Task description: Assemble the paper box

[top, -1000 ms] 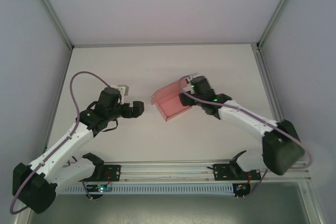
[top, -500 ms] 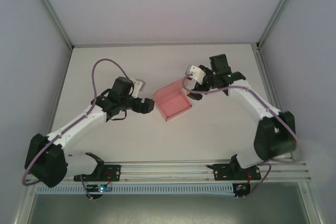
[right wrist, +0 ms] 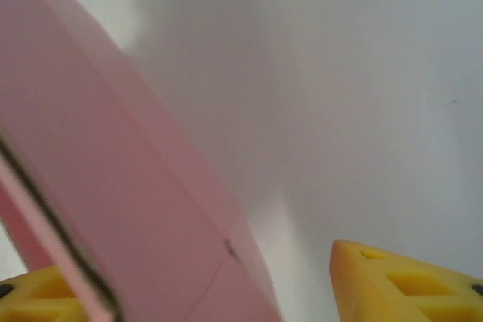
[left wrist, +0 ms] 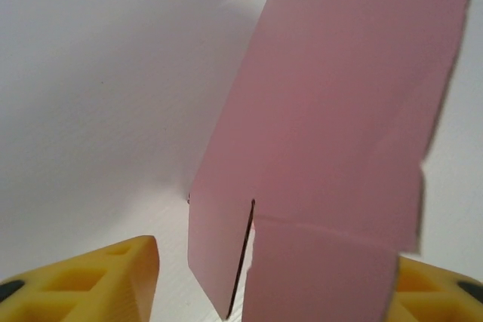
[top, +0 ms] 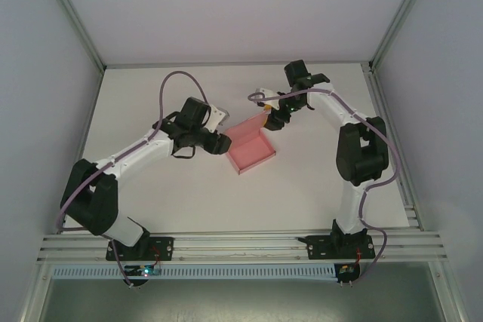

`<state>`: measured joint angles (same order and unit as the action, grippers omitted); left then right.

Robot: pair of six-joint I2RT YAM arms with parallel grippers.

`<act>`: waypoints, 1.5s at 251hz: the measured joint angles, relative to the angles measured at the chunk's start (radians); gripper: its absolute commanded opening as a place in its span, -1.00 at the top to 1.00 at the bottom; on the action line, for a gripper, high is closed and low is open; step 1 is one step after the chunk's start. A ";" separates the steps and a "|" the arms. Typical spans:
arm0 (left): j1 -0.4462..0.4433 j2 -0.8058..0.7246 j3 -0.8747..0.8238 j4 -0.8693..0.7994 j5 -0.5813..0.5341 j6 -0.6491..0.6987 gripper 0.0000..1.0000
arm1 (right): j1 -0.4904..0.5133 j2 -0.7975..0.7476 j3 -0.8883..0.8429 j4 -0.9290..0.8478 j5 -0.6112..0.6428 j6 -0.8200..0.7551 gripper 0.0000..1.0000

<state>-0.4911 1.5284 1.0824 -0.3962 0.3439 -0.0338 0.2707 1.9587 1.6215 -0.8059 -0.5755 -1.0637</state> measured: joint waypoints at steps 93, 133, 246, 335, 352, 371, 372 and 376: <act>0.000 0.061 0.072 -0.044 -0.012 0.028 0.85 | 0.000 0.000 0.006 -0.106 -0.014 -0.004 1.00; -0.019 0.063 0.095 -0.066 -0.105 -0.006 1.00 | 0.009 -0.023 -0.032 -0.043 0.003 0.096 1.00; -0.105 0.122 0.139 0.028 -0.453 -0.338 1.00 | 0.202 -0.296 -0.438 0.544 0.511 1.046 1.00; -0.130 0.195 0.158 0.115 -0.608 -0.596 1.00 | 0.303 -0.296 -0.545 0.741 0.739 1.491 1.00; -0.142 0.197 0.156 0.127 -0.624 -0.610 1.00 | 0.306 -0.296 -0.558 0.767 0.756 1.540 1.00; -0.151 0.197 0.142 0.155 -0.651 -0.615 1.00 | 0.318 -0.296 -0.570 0.800 0.794 1.567 1.00; -0.151 0.197 0.141 0.157 -0.652 -0.615 1.00 | 0.320 -0.296 -0.572 0.804 0.798 1.568 1.00; -0.151 0.196 0.135 0.166 -0.656 -0.615 1.00 | 0.323 -0.296 -0.576 0.809 0.806 1.570 1.00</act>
<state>-0.6418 1.7248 1.2175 -0.2306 -0.3122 -0.6483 0.5941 1.6630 1.0454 0.0036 0.2302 0.5064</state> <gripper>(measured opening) 0.056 0.060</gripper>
